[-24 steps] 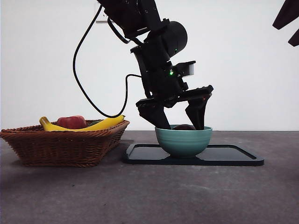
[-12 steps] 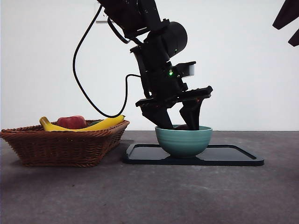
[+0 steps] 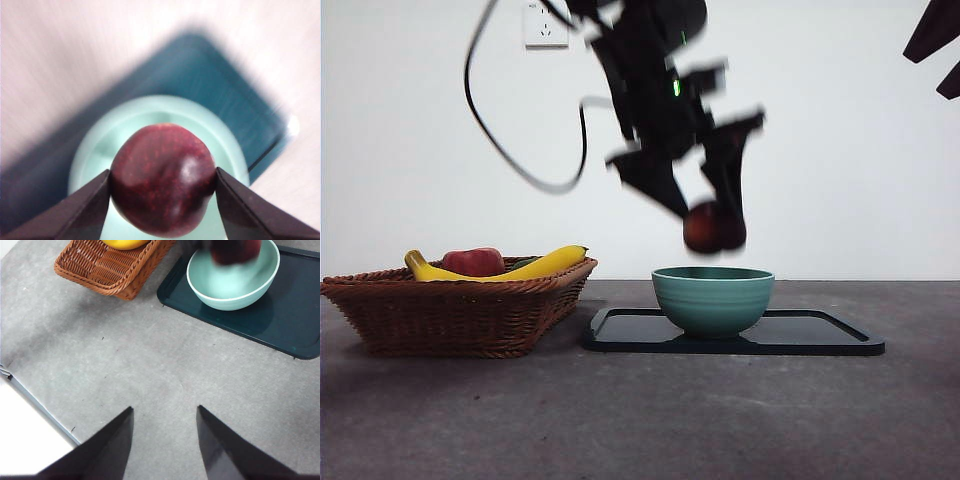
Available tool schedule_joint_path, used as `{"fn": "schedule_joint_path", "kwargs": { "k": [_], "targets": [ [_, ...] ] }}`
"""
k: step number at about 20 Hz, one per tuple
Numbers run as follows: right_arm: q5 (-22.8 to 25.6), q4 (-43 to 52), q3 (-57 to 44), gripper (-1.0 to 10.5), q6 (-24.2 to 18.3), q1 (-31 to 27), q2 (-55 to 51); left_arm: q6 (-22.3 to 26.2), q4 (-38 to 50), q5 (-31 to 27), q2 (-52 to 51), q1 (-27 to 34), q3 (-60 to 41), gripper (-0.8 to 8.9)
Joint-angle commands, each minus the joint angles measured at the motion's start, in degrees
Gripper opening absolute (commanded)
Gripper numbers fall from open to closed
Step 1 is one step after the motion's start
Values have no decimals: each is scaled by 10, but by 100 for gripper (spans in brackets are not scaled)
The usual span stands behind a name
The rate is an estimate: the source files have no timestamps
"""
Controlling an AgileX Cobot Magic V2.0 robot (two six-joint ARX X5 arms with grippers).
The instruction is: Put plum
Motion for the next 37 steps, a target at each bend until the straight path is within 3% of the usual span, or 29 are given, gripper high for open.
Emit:
{"fn": "schedule_joint_path", "kwargs": {
  "k": [1, 10, 17, 20, 27, 37],
  "targets": [
    [-1, 5, 3, 203, 3, 3, 3, 5, -5, -1, -42, 0, 23, 274],
    [-1, 5, 3, 203, 3, 3, 3, 5, -140, -1, -259, 37, 23, 274],
    [-1, 5, 3, 203, 3, 3, 3, 7, -249, -1, -362, 125, 20, 274],
    [-1, 6, 3, 203, 3, 3, 3, 10, -242, -1, -388, 158, -22, 274],
    [-1, 6, 3, 203, 3, 3, 3, 21, -80, -1, -421, 213, -258, 274],
    [0, 9, 3, 203, 3, 3, 3, 24, 217, -1, -411, 220, -540, 274]
  ]
}}
